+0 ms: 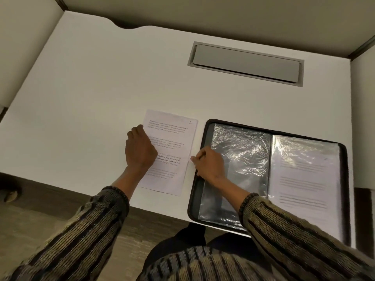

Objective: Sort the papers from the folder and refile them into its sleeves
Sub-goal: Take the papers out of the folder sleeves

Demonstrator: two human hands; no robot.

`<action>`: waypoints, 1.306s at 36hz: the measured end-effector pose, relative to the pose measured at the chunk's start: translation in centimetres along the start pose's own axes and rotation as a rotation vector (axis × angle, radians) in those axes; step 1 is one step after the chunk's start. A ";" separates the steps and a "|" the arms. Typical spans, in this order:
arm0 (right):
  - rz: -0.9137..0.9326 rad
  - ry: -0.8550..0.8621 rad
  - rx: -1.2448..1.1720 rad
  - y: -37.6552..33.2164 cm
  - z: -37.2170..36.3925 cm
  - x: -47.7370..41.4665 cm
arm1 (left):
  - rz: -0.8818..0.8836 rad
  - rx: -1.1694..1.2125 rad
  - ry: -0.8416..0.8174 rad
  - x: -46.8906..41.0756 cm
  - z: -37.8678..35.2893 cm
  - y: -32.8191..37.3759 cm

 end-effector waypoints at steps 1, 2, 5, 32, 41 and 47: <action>0.003 -0.003 -0.035 0.8 0.5 0.5 | -0.016 0.023 -0.004 0.5 -0.4 0.8; 0.005 0.014 -0.046 1.7 1.4 1.1 | -0.041 0.042 -0.011 1.0 -0.9 1.7; 0.001 0.125 0.029 5.1 4.1 3.3 | -0.096 0.101 -0.067 3.2 -3.2 4.9; -0.596 0.315 0.399 32.7 16.6 16.2 | -0.613 -0.218 -0.650 20.5 -24.3 23.4; -0.437 0.187 0.466 32.4 15.7 15.4 | -0.543 -0.225 -0.653 20.4 -23.6 25.0; -0.350 0.357 0.160 30.2 17.2 15.6 | -0.370 -0.041 -0.601 18.8 -23.0 26.6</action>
Point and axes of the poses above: each hand's wrist, its own x-axis away from the middle knuckle, its own z-axis out of the back of the hand, y = z × x, the point moved 9 cm from there along -x, towards the middle knuckle, and after that the axes turned 14 degrees about x, right-handed, at the moved point
